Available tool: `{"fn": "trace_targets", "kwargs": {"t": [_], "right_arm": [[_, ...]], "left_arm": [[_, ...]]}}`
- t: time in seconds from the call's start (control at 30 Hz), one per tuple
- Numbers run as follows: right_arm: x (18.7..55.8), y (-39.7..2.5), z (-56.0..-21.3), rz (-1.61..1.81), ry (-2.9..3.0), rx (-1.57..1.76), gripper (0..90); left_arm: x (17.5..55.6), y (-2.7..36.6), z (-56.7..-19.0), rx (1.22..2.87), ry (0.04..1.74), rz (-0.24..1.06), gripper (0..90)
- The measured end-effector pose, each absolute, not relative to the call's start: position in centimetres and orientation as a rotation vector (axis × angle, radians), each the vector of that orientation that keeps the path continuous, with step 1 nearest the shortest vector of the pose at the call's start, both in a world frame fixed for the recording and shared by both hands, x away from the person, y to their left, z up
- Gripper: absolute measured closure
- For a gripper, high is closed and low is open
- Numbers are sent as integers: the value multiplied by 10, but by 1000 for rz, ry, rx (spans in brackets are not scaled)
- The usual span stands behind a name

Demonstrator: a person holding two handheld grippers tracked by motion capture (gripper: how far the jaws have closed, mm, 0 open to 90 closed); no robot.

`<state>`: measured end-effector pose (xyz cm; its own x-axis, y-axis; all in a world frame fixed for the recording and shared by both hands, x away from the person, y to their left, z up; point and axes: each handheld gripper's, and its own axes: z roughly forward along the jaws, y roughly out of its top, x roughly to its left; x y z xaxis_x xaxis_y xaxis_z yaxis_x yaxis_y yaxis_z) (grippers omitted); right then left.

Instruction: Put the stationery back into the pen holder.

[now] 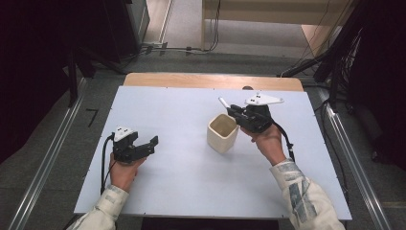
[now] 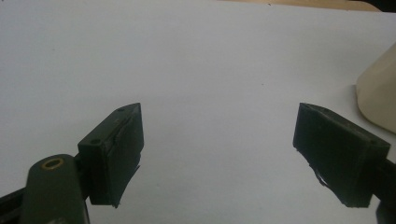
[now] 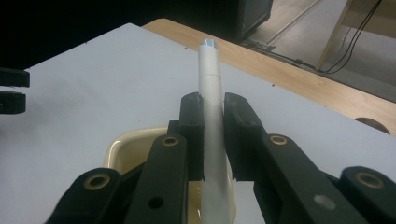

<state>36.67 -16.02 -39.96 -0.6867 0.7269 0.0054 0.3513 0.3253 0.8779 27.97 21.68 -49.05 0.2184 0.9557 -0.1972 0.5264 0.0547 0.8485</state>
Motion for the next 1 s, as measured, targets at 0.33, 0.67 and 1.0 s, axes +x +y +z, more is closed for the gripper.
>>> {"fn": "trace_targets", "kwargs": {"t": [0.33, 0.67, 1.0], "right_arm": [[375, -142, -397, 1329, 2229, 934, 762], [380, -127, -397, 1354, 2237, 937, 761], [385, -120, -399, 1377, 2240, 942, 760]], "left_arm": [[279, 218, -490, 1588, 1424, 601, 170], [280, 219, -489, 1587, 1423, 603, 170], [279, 219, -489, 1584, 1421, 604, 170]]}}
